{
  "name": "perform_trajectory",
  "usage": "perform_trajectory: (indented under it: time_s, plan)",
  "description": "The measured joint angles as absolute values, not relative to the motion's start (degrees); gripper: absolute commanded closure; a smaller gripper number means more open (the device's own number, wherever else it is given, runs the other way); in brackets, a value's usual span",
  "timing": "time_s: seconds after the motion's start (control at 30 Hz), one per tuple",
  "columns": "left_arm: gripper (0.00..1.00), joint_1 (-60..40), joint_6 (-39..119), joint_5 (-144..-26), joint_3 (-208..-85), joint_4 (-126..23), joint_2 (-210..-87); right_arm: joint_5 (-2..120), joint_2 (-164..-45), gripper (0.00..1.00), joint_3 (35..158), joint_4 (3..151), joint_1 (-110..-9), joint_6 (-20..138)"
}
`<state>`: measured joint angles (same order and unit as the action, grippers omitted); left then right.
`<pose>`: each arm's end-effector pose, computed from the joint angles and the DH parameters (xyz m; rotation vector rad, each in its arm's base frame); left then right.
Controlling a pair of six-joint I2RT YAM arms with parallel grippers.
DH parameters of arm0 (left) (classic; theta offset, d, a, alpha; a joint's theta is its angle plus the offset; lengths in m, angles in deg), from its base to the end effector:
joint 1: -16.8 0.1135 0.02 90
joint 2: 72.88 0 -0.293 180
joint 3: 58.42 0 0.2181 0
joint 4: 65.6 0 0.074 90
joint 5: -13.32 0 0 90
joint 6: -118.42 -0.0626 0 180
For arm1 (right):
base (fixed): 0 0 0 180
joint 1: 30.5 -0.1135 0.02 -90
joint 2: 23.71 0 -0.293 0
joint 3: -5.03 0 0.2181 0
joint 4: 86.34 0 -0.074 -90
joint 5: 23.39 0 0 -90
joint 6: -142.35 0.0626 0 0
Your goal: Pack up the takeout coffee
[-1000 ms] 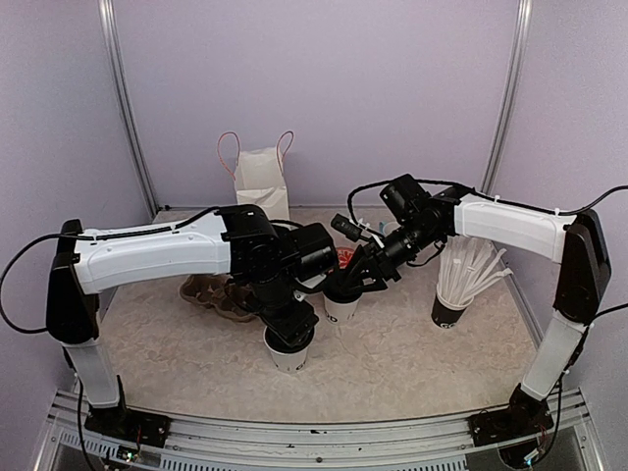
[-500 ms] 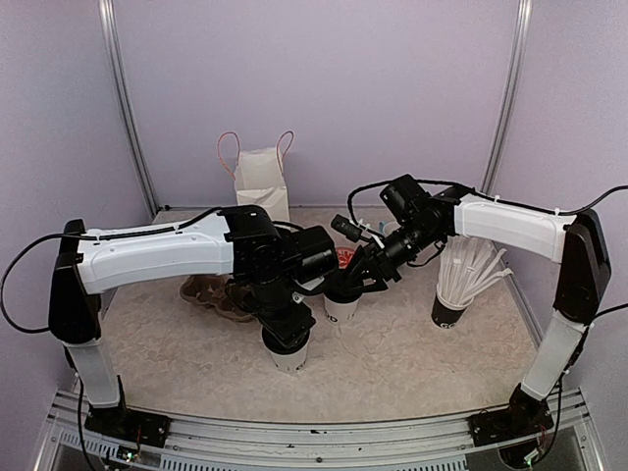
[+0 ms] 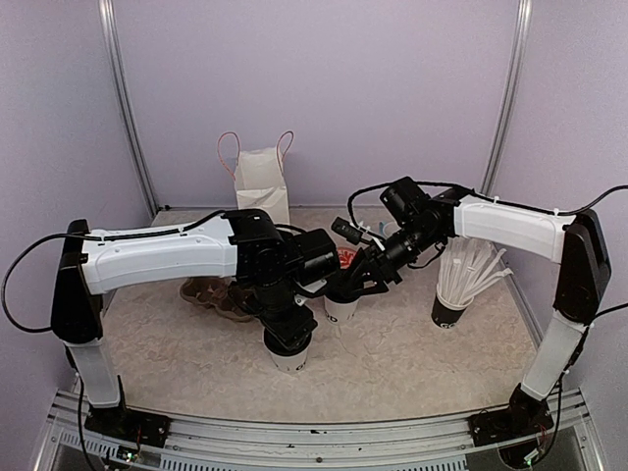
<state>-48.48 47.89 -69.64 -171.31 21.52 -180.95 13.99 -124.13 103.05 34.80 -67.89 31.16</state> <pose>0.1518 -0.3115 0.2755 1.1407 2.7311 0.0003 0.2437 0.2489 0.2943 -1.4880 2.0103 1.3042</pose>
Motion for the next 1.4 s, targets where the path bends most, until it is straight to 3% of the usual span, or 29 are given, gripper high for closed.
perform_trajectory:
  time_s: [0.47,0.53,0.57,0.83,1.0,1.23,1.4]
  plan:
    - [0.24,-48.5,48.2,-68.8,-170.5,20.3,-180.6,14.0,-124.1,0.47,102.7,34.3,-67.9,31.0]
    - [0.03,-48.5,48.5,-68.5,-170.5,20.3,-180.6,14.2,-124.1,0.46,102.7,34.2,-67.9,30.9]
    - [0.01,-48.5,48.8,-68.3,-170.5,20.3,-180.5,14.3,-124.1,0.46,102.7,34.2,-67.9,30.9]
    - [0.01,-49.3,50.6,-66.0,-169.8,18.2,-176.0,14.6,-124.1,0.47,102.2,34.1,-67.9,30.8]
    - [0.01,-49.2,55.3,-62.5,-161.8,11.2,-165.9,14.2,-124.1,0.48,101.7,34.1,-68.3,31.0]
    - [0.31,-42.5,68.3,-63.6,-144.3,-1.7,-155.7,12.9,-126.2,0.50,101.7,34.3,-72.4,32.7]
    - [0.39,-36.4,75.4,-69.2,-128.8,-12.5,-146.4,12.7,-130.9,0.49,103.3,34.1,-74.7,34.8]
